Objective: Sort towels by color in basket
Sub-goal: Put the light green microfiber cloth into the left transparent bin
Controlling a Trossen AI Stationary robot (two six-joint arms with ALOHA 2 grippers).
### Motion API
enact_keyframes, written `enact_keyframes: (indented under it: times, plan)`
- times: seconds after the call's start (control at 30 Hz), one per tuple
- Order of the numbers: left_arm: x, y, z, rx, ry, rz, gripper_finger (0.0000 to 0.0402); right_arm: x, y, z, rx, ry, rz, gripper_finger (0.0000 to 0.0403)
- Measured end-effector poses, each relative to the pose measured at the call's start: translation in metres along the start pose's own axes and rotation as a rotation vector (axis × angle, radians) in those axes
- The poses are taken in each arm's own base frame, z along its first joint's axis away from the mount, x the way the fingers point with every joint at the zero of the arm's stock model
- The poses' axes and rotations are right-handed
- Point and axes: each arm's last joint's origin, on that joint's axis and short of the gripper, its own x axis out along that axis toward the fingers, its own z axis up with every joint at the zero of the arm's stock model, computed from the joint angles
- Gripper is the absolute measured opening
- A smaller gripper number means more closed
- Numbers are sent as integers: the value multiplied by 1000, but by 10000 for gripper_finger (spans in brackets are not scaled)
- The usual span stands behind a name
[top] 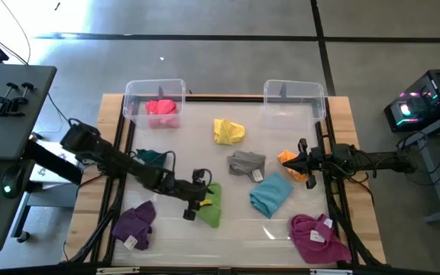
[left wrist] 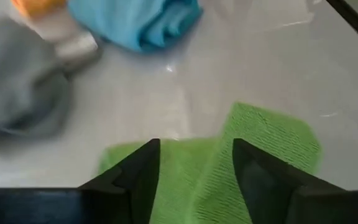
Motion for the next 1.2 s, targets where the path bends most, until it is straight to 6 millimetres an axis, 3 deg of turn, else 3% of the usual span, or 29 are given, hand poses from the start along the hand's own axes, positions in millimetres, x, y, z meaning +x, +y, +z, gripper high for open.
enact_keyframes:
  times: [0.27,0.5,0.73,0.93,1.07,1.2]
  plan:
    - [19,8,-16,-59,99,-99,260,0,0,0,0,0,0,2]
    - [38,14,-36,-22,205,-190,250,0,0,0,0,0,0,2]
    - [45,20,-44,34,240,-206,190,0,0,0,0,0,0,2]
    - [43,22,-44,60,242,-229,84,0,0,0,0,0,0,2]
    - [32,25,-32,64,220,-220,19,0,0,0,0,0,0,2]
    - [3,34,-2,103,180,-123,12,0,0,0,0,1,0,2]
